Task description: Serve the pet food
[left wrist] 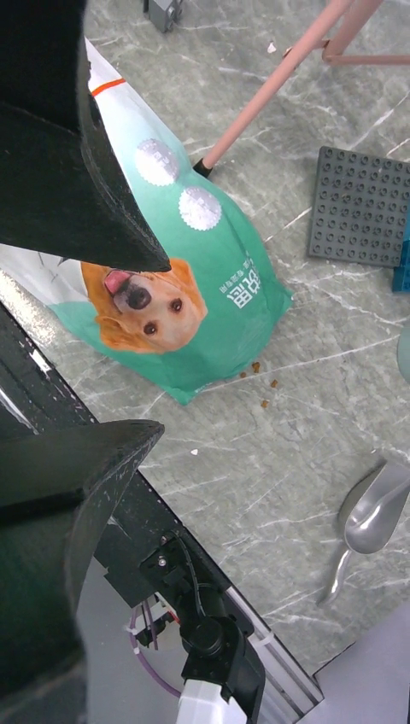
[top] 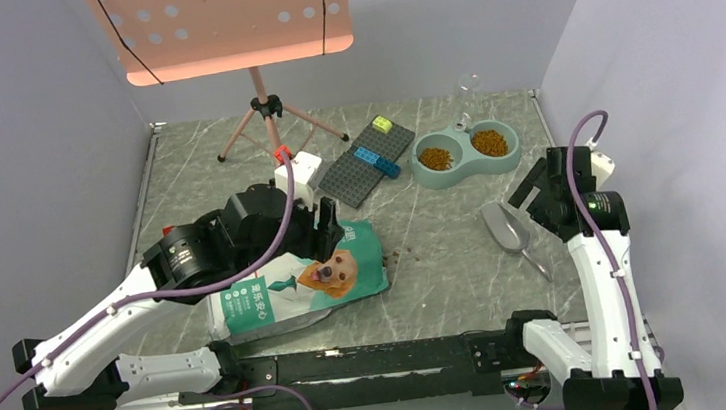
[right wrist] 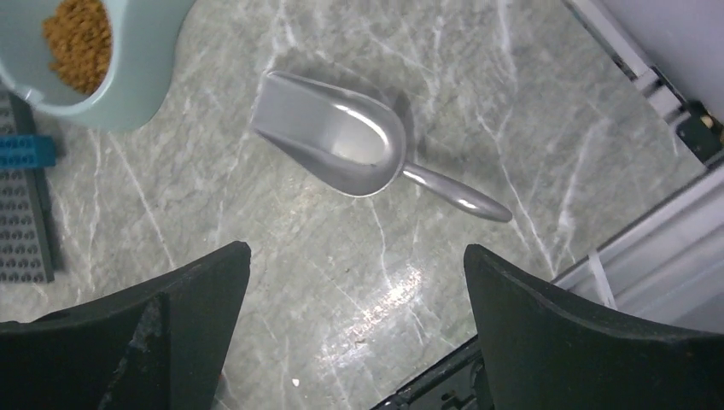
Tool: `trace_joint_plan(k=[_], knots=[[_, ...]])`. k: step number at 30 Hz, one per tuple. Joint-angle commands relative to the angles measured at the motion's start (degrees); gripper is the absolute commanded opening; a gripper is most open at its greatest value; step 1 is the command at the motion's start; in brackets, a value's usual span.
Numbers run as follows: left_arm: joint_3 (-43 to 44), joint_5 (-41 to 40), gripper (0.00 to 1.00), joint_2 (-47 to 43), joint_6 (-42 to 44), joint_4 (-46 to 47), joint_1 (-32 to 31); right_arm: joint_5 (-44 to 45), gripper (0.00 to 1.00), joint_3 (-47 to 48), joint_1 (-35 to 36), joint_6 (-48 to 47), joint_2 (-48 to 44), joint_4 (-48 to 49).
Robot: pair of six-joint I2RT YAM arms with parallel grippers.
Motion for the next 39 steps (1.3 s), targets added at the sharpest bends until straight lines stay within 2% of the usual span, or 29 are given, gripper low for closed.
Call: trace_joint_plan(k=[1,3,5,7,11,16,20,22,23,27,31,39], knots=[[0.66,-2.25,0.68,-1.15,1.38,2.48,-0.23,-18.26,1.00,-0.33,2.32,-10.18,2.86,5.98],[0.63,-2.54,0.67,-1.44,1.59,3.04,-0.23,-38.11,1.00,-5.15,6.90,-11.63,5.82,15.45],[0.56,-2.50,0.67,-1.81,1.83,3.61,-0.23,-47.93,1.00,-9.68,15.09,-7.66,8.04,26.97],[0.83,-1.96,0.65,-2.21,2.10,3.97,-0.23,-53.46,1.00,-13.43,23.04,-2.52,10.81,39.93],[0.62,-2.02,0.64,-3.56,1.51,4.02,-0.23,-56.73,1.00,-18.25,33.65,7.09,19.56,61.60],[1.20,-3.52,0.63,-4.78,0.78,1.76,-0.19,-57.85,0.98,-20.79,36.57,11.63,28.26,75.52],[0.66,-4.72,0.63,-6.07,0.20,1.15,-0.15,-61.50,0.82,-19.96,38.03,15.56,36.19,83.94],[0.67,-5.29,0.63,-6.33,0.08,0.90,-0.15,-61.51,0.79,-18.53,39.47,15.50,38.90,84.72],[0.87,-5.38,0.63,-6.27,0.10,0.73,-0.20,-61.72,0.74,-17.67,39.99,15.36,40.16,84.75],[1.93,-5.58,0.63,-5.65,0.53,0.20,-0.18,-61.11,0.36,-15.34,41.20,17.27,40.96,85.29],[2.05,-5.63,0.62,-5.55,0.28,0.17,-0.22,-57.45,0.00,-10.90,43.12,15.77,37.01,77.52],[4.12,-8.63,0.62,-5.88,0.37,-0.41,-0.15,-44.58,0.00,4.71,46.11,14.58,28.96,57.48]])
